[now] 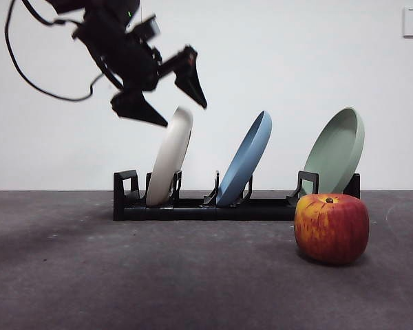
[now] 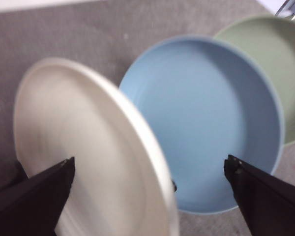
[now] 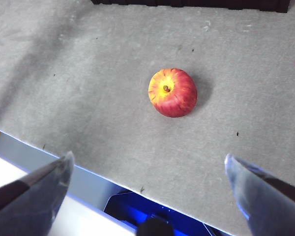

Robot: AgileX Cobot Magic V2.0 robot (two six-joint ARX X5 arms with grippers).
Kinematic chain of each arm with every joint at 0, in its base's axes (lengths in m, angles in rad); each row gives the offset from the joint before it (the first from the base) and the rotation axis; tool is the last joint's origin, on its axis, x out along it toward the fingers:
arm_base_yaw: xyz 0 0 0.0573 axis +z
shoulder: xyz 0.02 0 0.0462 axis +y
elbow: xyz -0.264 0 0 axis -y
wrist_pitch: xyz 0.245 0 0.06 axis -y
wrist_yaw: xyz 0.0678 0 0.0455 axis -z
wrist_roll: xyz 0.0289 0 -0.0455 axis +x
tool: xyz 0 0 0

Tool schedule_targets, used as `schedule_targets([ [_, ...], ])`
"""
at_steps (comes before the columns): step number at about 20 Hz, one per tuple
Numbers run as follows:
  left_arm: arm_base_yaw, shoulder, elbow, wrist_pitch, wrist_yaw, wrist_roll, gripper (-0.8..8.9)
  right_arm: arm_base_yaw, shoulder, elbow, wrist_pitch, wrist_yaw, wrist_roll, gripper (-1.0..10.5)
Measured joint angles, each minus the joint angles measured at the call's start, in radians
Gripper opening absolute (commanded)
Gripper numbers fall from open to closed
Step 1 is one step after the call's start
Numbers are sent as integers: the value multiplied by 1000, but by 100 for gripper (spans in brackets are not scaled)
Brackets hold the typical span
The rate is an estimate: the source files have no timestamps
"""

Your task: Take the yellow plate from the plate rack,put the plate on the table,take the apple from the table,put the apple in the plate

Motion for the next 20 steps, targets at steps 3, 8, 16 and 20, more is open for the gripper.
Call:
schedule_targets([
  [3, -10, 25, 0, -3, 0, 0, 416, 0, 0, 0, 0, 0, 0, 720],
  [8, -16, 25, 0, -6, 2, 0, 95, 0, 0, 0, 0, 0, 0, 720],
  [16, -3, 5, 0, -32, 13, -9, -8, 0, 0, 0, 0, 0, 0, 720],
  [20, 0, -34, 0, -68, 16, -16, -8, 0, 0, 0, 0, 0, 0, 720],
])
